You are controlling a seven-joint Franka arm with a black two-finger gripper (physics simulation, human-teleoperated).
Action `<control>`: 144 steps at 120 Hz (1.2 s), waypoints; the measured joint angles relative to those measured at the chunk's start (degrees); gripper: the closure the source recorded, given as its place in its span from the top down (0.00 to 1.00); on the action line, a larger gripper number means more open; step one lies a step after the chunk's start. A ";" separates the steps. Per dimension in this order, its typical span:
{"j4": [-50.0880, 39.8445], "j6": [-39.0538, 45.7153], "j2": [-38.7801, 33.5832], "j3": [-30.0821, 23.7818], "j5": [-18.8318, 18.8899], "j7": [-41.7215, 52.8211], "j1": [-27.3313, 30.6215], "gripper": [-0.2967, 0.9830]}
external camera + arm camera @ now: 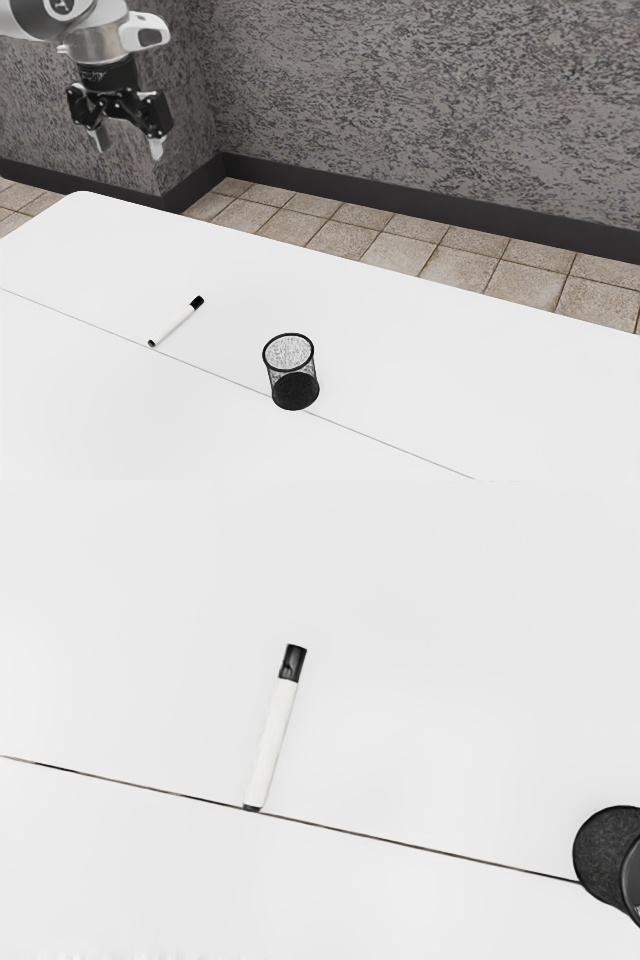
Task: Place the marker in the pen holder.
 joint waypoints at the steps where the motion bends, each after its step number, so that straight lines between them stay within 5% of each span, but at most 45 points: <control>1: -0.01 0.00 -0.01 0.00 0.07 -0.21 0.10 0.77; 28: -2.47 0.29 -0.98 1.89 0.98 -4.86 -0.95 0.77; 49: -22.14 7.54 -2.23 6.24 0.50 -7.37 2.04 0.77; 65: -29.16 16.98 -0.02 6.99 0.17 -8.31 1.75 0.77; 144: -28.33 43.79 20.18 5.31 -3.52 -0.44 1.56 0.77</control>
